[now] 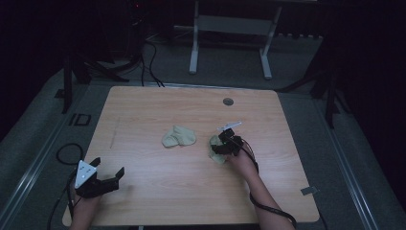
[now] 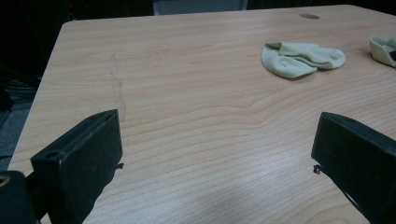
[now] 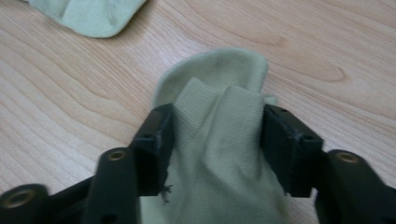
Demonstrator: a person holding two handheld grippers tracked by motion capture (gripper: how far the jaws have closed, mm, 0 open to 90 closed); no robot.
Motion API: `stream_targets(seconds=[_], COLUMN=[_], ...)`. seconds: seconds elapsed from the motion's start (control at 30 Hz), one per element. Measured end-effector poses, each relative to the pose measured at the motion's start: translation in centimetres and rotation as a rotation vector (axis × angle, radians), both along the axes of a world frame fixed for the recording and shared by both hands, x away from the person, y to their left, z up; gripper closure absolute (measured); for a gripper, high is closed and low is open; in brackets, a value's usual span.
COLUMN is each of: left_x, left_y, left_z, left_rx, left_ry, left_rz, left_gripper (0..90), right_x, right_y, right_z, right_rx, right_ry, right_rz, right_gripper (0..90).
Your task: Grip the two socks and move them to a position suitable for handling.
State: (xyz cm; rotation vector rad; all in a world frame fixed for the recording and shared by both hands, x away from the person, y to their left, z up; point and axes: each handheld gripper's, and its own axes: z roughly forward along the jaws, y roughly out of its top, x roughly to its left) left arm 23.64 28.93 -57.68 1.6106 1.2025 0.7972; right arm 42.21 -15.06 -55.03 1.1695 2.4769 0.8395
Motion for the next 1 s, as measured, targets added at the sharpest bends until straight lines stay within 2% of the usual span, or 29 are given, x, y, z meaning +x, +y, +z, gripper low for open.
stream_targets(seconds=[0.07,0.13,0.17,0.2,0.23,0.3,0.43,0.67,0.87,0.9,1.0], left_x=[0.0,0.0,0.0,0.0,0.0,0.0,0.0,0.0,0.0,0.0,0.0], left_y=[0.0,0.1,0.1,0.1,0.1,0.0,0.0,0.0,-0.1,-0.1,-0.2], left_z=[0.0,0.0,0.0,0.0,0.0,0.0,0.0,0.0,0.0,0.0,0.0], left_rx=[-0.002,-0.007,-0.007,-0.006,-0.003,0.000,-0.001,0.003,0.006,0.006,0.013], left_ry=[-0.001,-0.001,-0.001,0.000,0.002,0.002,0.001,0.001,0.001,0.001,0.001], left_rz=[0.000,0.002,0.002,0.002,0.004,0.003,0.002,0.002,0.005,0.005,0.004], left_gripper=[1.7,1.7,1.7,1.7,1.7,1.7,1.7,1.7,1.7,1.7,1.7], right_x=[0.0,-0.1,-0.1,-0.1,-0.1,0.0,0.0,-1.0,-3.1,-3.1,-4.6], right_y=[0.0,0.0,0.0,0.2,0.2,0.4,0.5,0.6,1.1,1.1,1.4], right_z=[0.0,0.0,0.0,0.0,0.1,0.2,0.6,3.2,5.6,5.6,7.2], right_rx=[0.009,0.019,0.019,0.028,0.035,0.026,0.028,0.058,0.093,0.093,0.114], right_ry=[-0.006,-0.006,-0.006,0.004,0.016,0.025,0.031,-0.009,-0.046,-0.046,-0.074], right_rz=[0.004,0.008,0.008,0.017,0.027,0.038,0.036,0.053,0.086,0.086,0.104], right_gripper=[51.1,59.2,59.2,69.5,74.3,77.2,78.0,78.1,78.2,78.2,78.2])
